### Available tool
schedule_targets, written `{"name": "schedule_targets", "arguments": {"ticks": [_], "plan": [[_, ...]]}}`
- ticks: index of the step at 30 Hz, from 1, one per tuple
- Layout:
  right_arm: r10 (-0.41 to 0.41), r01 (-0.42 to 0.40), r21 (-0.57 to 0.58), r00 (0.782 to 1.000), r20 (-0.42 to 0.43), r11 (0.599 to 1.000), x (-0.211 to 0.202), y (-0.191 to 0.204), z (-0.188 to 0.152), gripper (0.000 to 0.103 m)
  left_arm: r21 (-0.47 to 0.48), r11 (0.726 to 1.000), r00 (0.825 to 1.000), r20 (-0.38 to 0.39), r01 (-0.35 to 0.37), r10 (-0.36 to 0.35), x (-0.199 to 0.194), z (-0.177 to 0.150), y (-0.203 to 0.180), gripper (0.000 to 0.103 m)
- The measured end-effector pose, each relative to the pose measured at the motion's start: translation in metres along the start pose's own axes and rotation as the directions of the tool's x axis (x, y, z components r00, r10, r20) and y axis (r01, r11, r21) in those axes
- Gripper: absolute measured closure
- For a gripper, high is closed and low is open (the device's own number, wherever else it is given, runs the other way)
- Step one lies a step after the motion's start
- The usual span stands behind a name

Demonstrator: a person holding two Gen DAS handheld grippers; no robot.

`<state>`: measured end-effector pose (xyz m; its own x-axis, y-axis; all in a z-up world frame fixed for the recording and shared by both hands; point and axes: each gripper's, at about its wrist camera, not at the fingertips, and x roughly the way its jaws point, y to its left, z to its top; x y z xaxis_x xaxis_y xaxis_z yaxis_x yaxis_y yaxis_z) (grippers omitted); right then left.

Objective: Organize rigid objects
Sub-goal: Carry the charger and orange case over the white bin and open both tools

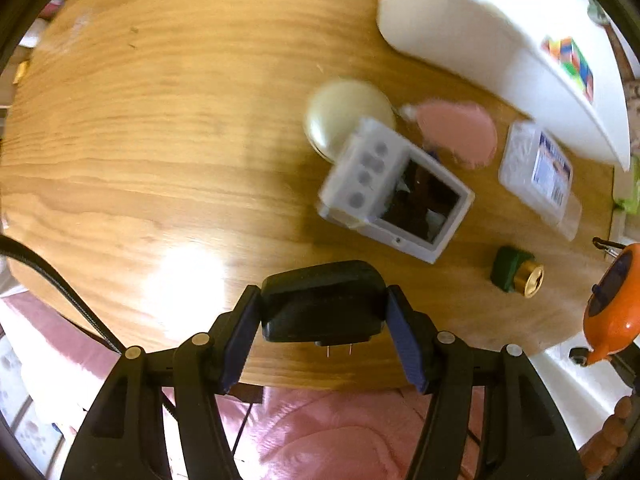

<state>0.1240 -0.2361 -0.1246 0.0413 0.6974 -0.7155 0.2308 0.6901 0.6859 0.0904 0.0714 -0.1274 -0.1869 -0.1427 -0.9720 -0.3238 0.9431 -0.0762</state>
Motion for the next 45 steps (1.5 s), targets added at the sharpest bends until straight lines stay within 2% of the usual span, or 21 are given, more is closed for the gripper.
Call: {"name": "schedule_targets", "arguments": {"ticks": [6,10,13,20,24,27,30,32,34,40,45], "plan": [[-0.002,0.001,-0.094,1.000,-0.013,0.996,0.002,0.022,0.016,0.022,-0.062,0.998,0.997,0.079,-0.019,0.024,-0.031,0.006,0.006,0.037],[0.007,-0.011,-0.139,1.000,-0.029,0.990,0.004,0.034,0.027,0.022,-0.099,0.994,0.987,0.152,-0.037,0.051,-0.056,0.014,0.015,0.037],[0.009,-0.016,-0.179,0.999,-0.036,0.984,0.002,0.043,0.035,0.022,-0.112,0.993,0.979,0.193,-0.037,0.058,-0.080,0.018,0.005,0.037],[0.059,-0.060,-0.266,0.998,-0.015,0.962,-0.003,0.063,0.057,0.022,-0.110,0.993,0.948,0.309,-0.039,0.072,-0.108,0.036,-0.008,0.037],[0.128,-0.120,-0.316,0.992,0.005,0.941,-0.004,0.073,0.069,0.022,-0.091,0.994,0.918,0.385,-0.065,0.096,-0.122,0.044,-0.028,0.037],[0.168,-0.149,-0.348,0.986,0.023,0.926,-0.006,0.078,0.076,0.022,-0.079,0.995,0.896,0.435,-0.057,0.086,-0.131,0.049,-0.038,0.037],[0.196,-0.165,-0.365,0.979,0.049,0.916,-0.007,0.079,0.085,0.022,-0.069,0.996,0.866,0.493,-0.058,0.084,-0.137,0.052,-0.048,0.037],[0.208,-0.169,-0.372,0.976,0.067,0.913,-0.006,0.079,0.091,0.022,-0.047,0.998,0.839,0.540,-0.048,0.066,-0.140,0.054,-0.055,0.037],[0.212,-0.166,-0.377,0.974,0.083,0.911,-0.005,0.079,0.098,0.022,-0.031,0.999,0.820,0.570,-0.038,0.049,-0.141,0.057,-0.060,0.037],[0.221,-0.169,-0.365,0.970,0.104,0.915,0.000,0.072,0.121,0.022,0.031,0.999,0.791,0.609,0.037,-0.048,-0.136,0.064,-0.074,0.037],[0.213,-0.157,-0.360,0.970,0.119,0.919,0.006,0.066,0.137,0.022,0.079,0.992,0.753,0.645,0.099,-0.127,-0.127,0.067,-0.085,0.037]]}}
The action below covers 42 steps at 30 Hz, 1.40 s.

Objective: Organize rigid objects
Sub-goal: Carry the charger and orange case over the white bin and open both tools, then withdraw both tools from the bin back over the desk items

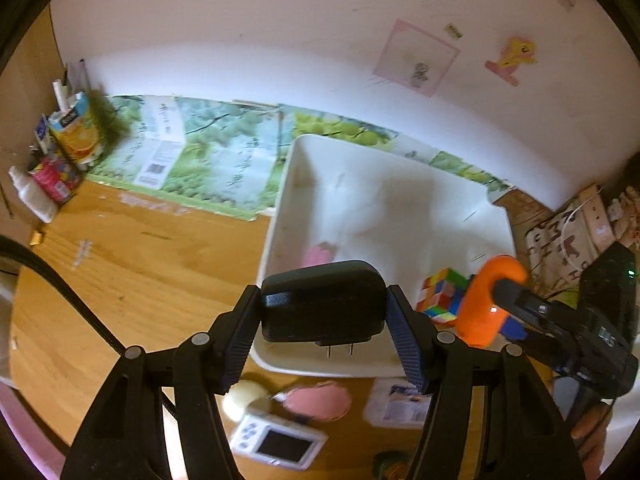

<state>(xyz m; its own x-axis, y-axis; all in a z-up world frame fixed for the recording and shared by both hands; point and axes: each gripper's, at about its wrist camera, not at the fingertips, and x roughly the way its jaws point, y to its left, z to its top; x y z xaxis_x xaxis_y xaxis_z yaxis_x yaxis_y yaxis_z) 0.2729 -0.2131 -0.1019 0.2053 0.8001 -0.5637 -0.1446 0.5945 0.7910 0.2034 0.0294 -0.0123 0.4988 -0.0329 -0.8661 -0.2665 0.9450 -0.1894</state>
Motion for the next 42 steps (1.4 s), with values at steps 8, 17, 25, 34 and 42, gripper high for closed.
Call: {"name": "schedule_targets", "arguments": {"ticks": [8,17,25,34,42], "plan": [[-0.047,0.048,0.011,0.999,-0.017,0.999,0.013,-0.012,0.011,0.022,0.017,0.999,0.999,0.042,0.028,-0.029,0.011,-0.005,-0.013,0.037],[-0.080,0.081,0.034,0.996,-0.030,0.996,0.019,-0.021,0.016,0.021,-0.004,0.998,0.996,0.068,0.059,-0.058,0.011,-0.008,-0.017,0.036],[-0.028,0.027,0.057,1.000,0.009,0.998,0.004,-0.023,0.014,0.019,0.037,0.998,0.990,0.135,0.045,-0.049,-0.016,-0.005,-0.028,0.024],[0.010,-0.011,0.010,0.998,0.064,1.000,-0.023,0.003,0.002,0.019,0.038,0.998,0.975,0.214,0.051,-0.058,-0.050,-0.016,-0.025,0.022],[-0.017,0.022,-0.036,0.990,0.139,0.999,-0.056,0.020,-0.021,0.017,0.006,0.997,0.960,0.270,0.080,-0.078,-0.081,-0.033,-0.010,0.020]]}}
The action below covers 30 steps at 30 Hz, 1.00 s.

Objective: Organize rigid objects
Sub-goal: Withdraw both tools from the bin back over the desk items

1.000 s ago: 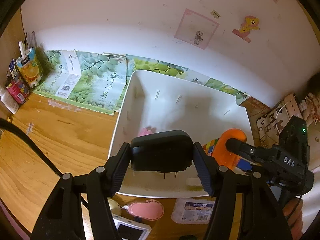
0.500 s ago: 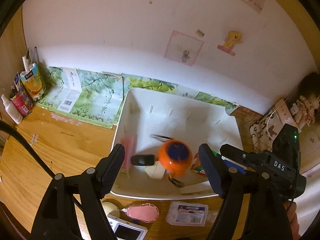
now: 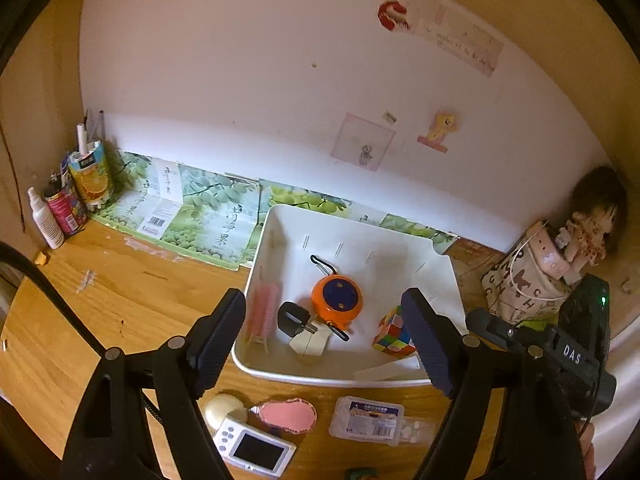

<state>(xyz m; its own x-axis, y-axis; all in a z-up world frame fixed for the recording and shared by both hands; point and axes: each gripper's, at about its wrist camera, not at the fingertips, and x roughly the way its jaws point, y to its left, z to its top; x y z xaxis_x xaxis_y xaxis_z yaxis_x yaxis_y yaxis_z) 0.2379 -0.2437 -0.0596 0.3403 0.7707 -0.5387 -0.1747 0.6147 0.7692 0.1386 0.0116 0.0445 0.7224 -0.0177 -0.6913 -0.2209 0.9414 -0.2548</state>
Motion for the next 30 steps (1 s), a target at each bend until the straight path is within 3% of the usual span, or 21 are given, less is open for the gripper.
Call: {"name": "schedule_targets", "arguments": {"ticks": [7,16,21,30], "plan": [[-0.026,0.028,-0.035,0.998,0.060,0.999,-0.026,0.013,-0.029,0.017,0.013,0.999,0.998,0.044,0.033,-0.034,-0.033,-0.008,0.012,0.020],[-0.071,0.074,-0.018,0.988,0.139,0.997,-0.046,0.019,-0.078,0.017,0.094,0.996,0.997,0.076,0.011,-0.018,-0.056,-0.028,0.028,0.020],[-0.113,0.125,-0.049,0.973,0.202,0.991,-0.053,0.030,-0.104,0.017,0.123,0.992,0.999,0.045,-0.011,0.005,-0.061,-0.048,0.043,0.020],[-0.186,0.215,-0.068,0.936,0.299,0.974,-0.060,0.042,-0.155,0.017,0.123,0.992,0.995,-0.094,0.024,-0.013,-0.057,-0.084,0.075,0.020]]}}
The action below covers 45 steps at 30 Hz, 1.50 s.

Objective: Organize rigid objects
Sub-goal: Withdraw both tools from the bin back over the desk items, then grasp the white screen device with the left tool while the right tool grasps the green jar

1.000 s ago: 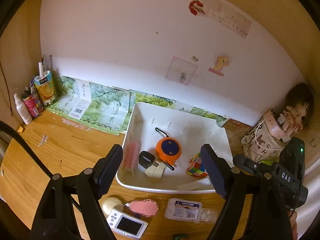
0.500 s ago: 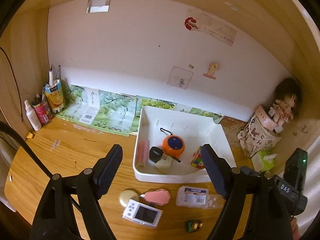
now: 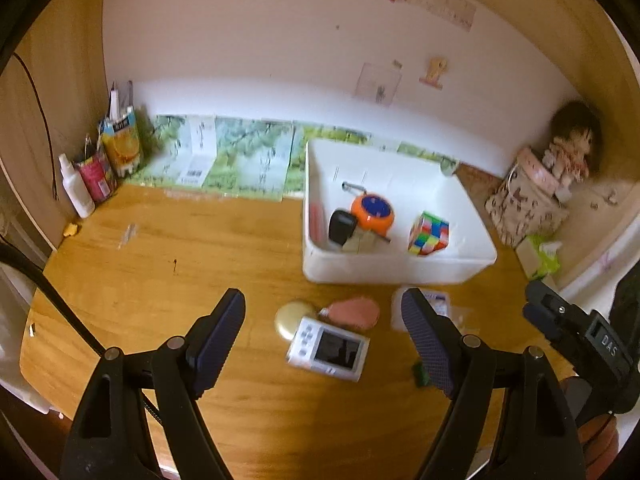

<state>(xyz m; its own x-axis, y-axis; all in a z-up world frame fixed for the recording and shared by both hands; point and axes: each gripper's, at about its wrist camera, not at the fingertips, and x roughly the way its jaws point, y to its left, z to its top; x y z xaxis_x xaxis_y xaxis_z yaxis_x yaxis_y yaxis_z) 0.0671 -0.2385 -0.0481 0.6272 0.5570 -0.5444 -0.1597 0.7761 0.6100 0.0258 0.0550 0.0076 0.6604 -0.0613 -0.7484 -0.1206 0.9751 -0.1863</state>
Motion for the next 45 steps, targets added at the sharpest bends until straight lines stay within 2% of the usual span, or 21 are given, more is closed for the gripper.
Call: {"name": "schedule_targets", "arguments": {"ticks": [7,11,20,26,31,35,38,45], "plan": [[-0.071,0.074,-0.036,0.996,0.058,0.997,-0.017,0.010,-0.037,0.017,-0.017,1.000,0.999,-0.035,0.024,-0.025,0.007,-0.008,0.017,0.020],[-0.117,0.123,-0.058,0.988,0.103,0.991,-0.024,0.017,-0.056,0.017,0.005,0.999,0.997,-0.058,0.050,-0.050,0.012,-0.007,0.021,0.020],[-0.213,0.247,-0.144,0.953,0.213,0.958,-0.033,0.036,-0.092,0.017,0.068,0.991,0.989,-0.102,0.118,-0.110,0.020,-0.009,0.024,0.020],[-0.259,0.311,-0.196,0.933,0.249,0.930,-0.030,0.045,-0.106,0.017,0.081,0.986,0.973,-0.191,0.148,-0.131,0.039,-0.009,0.022,0.020],[-0.308,0.368,-0.249,0.918,0.250,0.896,-0.021,0.046,-0.112,0.017,0.074,0.982,0.938,-0.316,0.172,-0.141,0.064,-0.012,0.016,0.019],[-0.338,0.399,-0.281,0.909,0.242,0.873,-0.013,0.043,-0.113,0.017,0.075,0.981,0.904,-0.406,0.178,-0.133,0.087,-0.018,0.008,0.016],[-0.362,0.417,-0.314,0.906,0.220,0.853,-0.004,0.039,-0.111,0.017,0.087,0.981,0.865,-0.490,0.172,-0.108,0.108,-0.022,0.000,0.016],[-0.411,0.428,-0.451,0.901,0.142,0.783,0.026,0.031,-0.111,0.017,0.157,0.980,0.801,-0.598,0.119,-0.001,0.146,-0.023,-0.014,0.016]]}}
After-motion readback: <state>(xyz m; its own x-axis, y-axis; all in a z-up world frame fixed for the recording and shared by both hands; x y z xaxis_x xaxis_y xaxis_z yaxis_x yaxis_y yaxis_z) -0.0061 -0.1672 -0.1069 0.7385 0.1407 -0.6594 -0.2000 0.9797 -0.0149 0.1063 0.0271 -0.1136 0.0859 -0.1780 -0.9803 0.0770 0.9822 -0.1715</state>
